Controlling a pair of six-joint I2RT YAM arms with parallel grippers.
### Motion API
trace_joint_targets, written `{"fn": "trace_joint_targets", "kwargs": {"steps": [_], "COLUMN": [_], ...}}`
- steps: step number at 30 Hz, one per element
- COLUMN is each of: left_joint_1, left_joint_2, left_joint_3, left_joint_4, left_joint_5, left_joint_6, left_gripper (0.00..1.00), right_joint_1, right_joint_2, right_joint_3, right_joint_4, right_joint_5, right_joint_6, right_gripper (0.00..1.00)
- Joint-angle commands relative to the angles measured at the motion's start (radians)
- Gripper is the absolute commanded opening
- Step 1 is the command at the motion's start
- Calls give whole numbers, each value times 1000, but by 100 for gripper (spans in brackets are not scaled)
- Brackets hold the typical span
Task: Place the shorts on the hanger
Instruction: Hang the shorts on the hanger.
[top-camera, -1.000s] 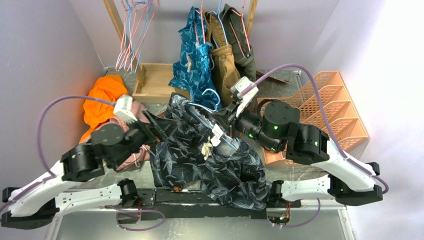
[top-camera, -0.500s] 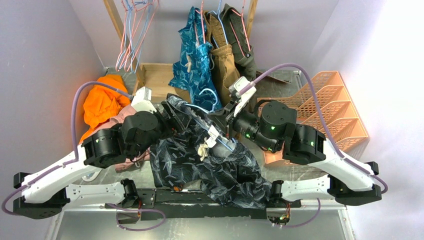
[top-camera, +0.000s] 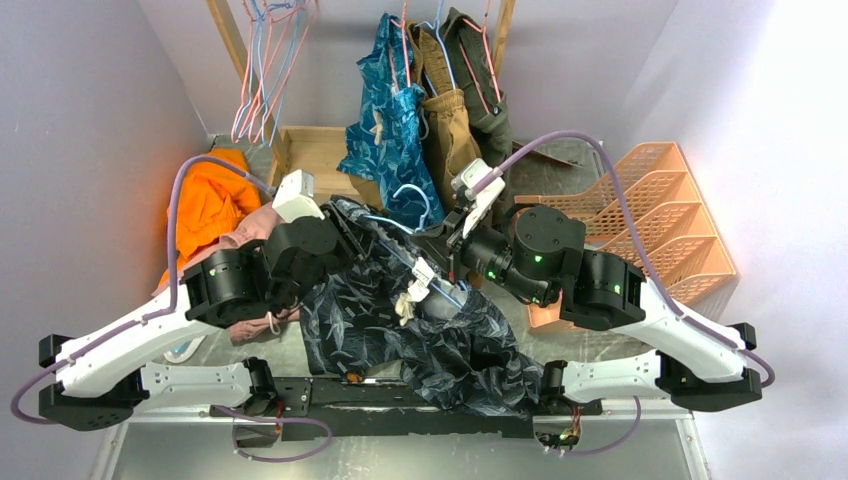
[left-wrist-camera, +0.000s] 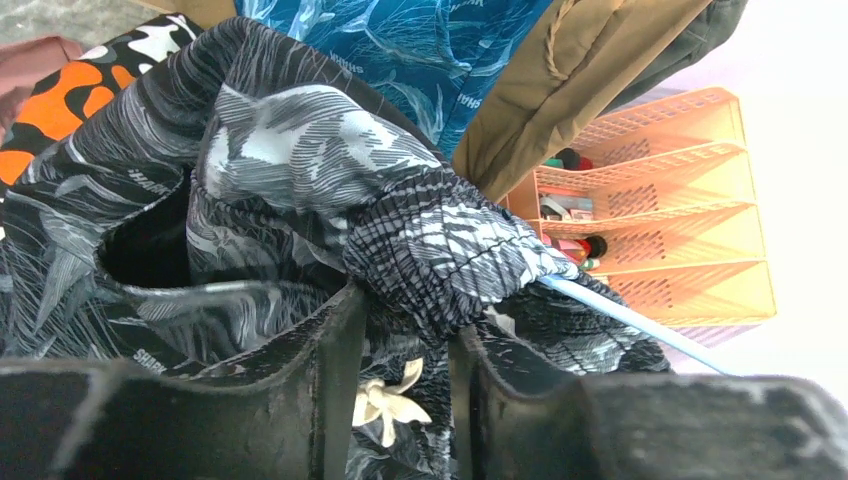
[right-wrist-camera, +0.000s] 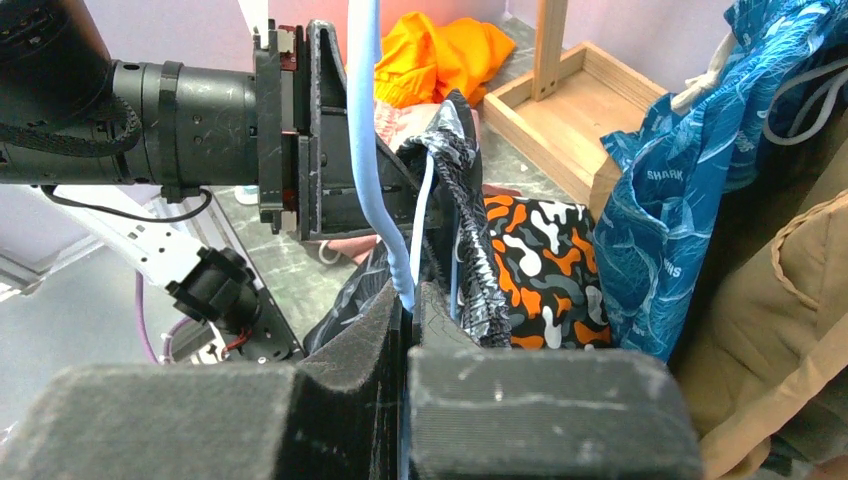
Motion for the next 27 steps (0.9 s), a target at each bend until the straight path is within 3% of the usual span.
{"fn": "trace_joint_targets", "kwargs": {"steps": [1, 6, 18, 23, 27], "left_joint_1": [5, 5, 5, 5, 5], "left_joint_2": [-1, -14, 23, 104, 218], "left_joint_3": [36, 65, 266, 378, 534], "left_joint_4": [-19, -3, -24, -14, -113], "left_joint_5": [-29, -16, 63, 174, 242], "left_joint_6": [23, 67, 213, 296, 335], "left_gripper": [33, 7, 7, 7, 7], "right_joint_1": [1, 2, 1, 2, 1], "right_joint_2": [-31, -38, -20, -43, -70], "right_joint_3": [0, -1, 28, -6, -18], "right_joint_4": [53, 22, -147, -76, 2], "right_joint_5": [-1, 10, 29, -46, -134], "right_joint_6": [16, 7, -19, -19, -29], "right_gripper": [0, 0, 0, 0, 0]}}
